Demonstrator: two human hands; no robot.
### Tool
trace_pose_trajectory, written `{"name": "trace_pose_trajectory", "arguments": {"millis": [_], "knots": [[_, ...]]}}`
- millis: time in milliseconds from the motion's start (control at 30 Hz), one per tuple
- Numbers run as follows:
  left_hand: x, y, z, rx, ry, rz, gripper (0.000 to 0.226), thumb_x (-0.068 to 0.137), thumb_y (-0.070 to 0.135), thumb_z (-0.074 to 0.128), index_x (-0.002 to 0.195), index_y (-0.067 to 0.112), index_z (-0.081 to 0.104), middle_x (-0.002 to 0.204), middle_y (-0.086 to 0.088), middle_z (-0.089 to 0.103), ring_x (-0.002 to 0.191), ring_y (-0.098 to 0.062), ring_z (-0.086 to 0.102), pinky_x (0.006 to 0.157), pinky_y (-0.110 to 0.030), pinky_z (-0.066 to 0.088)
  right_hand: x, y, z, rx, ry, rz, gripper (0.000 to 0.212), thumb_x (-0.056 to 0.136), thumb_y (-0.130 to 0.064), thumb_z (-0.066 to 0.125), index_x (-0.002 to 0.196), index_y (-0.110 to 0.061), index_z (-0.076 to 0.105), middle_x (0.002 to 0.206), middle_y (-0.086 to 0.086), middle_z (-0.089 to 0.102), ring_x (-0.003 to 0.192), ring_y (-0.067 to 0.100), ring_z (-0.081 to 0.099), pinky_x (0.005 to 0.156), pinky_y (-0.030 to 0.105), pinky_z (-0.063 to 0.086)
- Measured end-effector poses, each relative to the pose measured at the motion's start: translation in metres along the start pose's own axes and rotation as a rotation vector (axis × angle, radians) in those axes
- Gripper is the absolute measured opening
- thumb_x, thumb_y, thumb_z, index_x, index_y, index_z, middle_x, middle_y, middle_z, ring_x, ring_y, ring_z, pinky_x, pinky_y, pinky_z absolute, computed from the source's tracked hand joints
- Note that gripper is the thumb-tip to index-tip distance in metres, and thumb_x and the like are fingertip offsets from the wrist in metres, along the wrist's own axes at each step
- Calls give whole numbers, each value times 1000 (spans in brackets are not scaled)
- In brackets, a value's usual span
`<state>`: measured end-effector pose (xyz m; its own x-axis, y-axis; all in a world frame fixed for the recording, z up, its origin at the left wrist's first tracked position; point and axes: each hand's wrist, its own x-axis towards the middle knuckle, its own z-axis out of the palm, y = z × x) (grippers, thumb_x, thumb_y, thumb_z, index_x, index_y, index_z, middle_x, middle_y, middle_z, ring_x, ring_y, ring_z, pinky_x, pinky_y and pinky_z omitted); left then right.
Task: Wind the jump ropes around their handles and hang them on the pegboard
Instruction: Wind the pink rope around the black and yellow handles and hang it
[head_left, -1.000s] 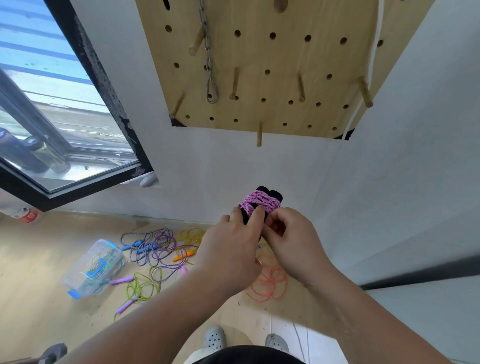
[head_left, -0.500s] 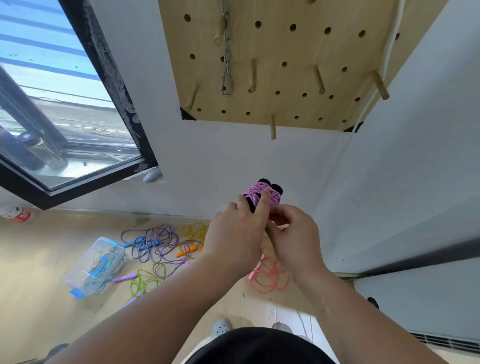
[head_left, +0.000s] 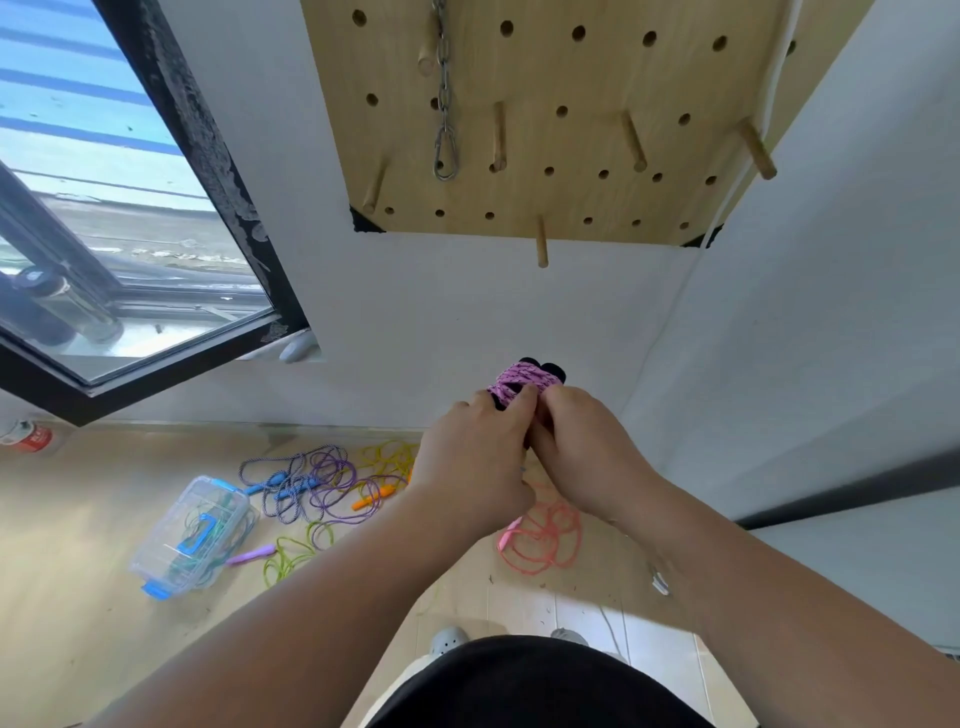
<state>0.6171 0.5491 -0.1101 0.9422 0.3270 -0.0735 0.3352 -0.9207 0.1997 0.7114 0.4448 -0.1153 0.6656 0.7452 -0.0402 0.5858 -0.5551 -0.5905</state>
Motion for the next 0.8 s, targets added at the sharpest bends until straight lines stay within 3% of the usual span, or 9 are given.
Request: {"name": "trace_pose_trajectory", "arguments": {"millis": [100,233,367,500,600,700,800], "knots": [[6,7,0,-197,21,-31,67,66,35,70,126,28,41,89,2,48,76,-24,49,61,-30,35,9,2,-4,-117,84,-55,31,100,-25,51,72,-15,42,70,0,48,67,22,44,55,32,28],[12,12,-3,-341,-11,-59,57,61,35,73,106,26,39,78,4,51,73,-22,54,54,-30,34,10,8,-6,-204,156,-132,20,98,-21,54,82,-13,47,86,3,48,85,21,39,72,36,39],[12,12,-6,-408,-45,-73,56,61,31,72,105,26,39,79,7,56,72,-15,55,50,-28,34,5,18,-12,-109,107,-123,13,98,-24,58,91,-13,59,90,-2,54,87,17,47,73,29,36],[11,15,-3,-430,-67,-81,56,59,34,71,103,26,39,78,6,59,70,-16,58,53,-32,48,-3,30,-22,-33,54,-223,20,95,-24,59,106,-17,73,84,-18,49,81,2,41,69,18,35],[12,15,-7,-477,-83,-104,56,59,33,74,103,26,40,75,5,59,67,-15,57,49,-29,43,-5,34,-33,23,-19,-255,25,94,-22,60,115,-21,74,92,-10,56,82,0,47,73,11,38],[12,17,-15,-511,-84,-93,55,61,33,75,103,26,39,75,6,58,64,-14,55,48,-27,36,-2,34,-42,-27,20,-311,20,95,-22,62,110,-20,75,92,-9,59,82,1,49,73,9,38],[15,18,-26,-556,-65,-102,55,63,31,76,104,24,40,80,5,58,66,-14,55,49,-28,37,12,23,-54,-150,27,-306,13,99,-25,60,97,-16,68,89,-11,51,81,7,46,70,21,36]]}}
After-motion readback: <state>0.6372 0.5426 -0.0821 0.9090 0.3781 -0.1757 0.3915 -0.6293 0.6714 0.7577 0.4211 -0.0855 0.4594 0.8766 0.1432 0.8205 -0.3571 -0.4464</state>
